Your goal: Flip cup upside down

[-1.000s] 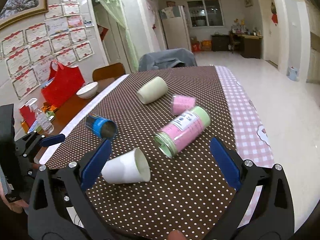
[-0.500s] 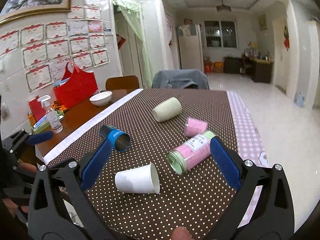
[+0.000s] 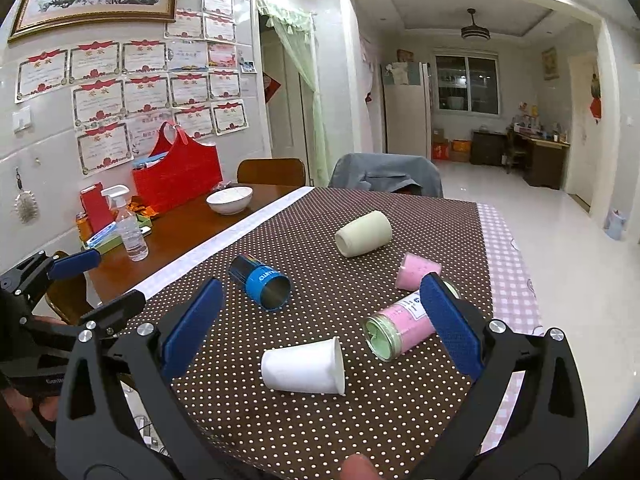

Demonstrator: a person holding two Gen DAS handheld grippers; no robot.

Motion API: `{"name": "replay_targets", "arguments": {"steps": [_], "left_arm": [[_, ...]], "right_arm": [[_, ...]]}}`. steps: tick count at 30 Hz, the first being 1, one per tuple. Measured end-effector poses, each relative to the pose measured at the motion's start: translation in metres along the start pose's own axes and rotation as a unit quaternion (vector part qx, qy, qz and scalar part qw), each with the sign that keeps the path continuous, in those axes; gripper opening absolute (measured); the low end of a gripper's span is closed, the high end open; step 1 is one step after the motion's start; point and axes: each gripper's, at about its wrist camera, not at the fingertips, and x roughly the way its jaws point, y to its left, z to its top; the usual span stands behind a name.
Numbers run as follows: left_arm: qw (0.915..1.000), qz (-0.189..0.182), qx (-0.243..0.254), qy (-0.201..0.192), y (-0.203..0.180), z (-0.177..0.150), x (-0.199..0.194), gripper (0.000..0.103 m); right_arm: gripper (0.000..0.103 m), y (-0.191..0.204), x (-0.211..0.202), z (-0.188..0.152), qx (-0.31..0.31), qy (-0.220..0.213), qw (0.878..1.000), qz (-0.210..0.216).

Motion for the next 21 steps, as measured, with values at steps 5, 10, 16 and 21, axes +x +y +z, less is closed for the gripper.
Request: {"name": "replay_targets", "arguments": {"steps": [5,10,16,21], "left_arm": [[0.9997,0.012,-0.018,-0.009,0.007,0.001,-0.006,0.086],[0.9991,0.029,-0.025,-0.018,0.011,0.000,-0.011,0.086],[0.9982,0.038,-0.037,-0.026,0.015,-0.002,-0.016,0.086],[0.9975,0.047,-0.040,-0.035,0.018,-0.001,-0.022,0.086]], "right_arm": [[0.097,0.004,-0.002,0.004,-0.001,-0.004,0.999,0.031],[0.097,0.011,-0.001,0.010,-0.030,-0.006,0.998,0.050],[0.097,0.019,0.001,0.011,-0.052,0.001,0.996,0.078],[0.097,0.027,0.005,0.013,-0.075,0.008,0.993,0.087]]}}
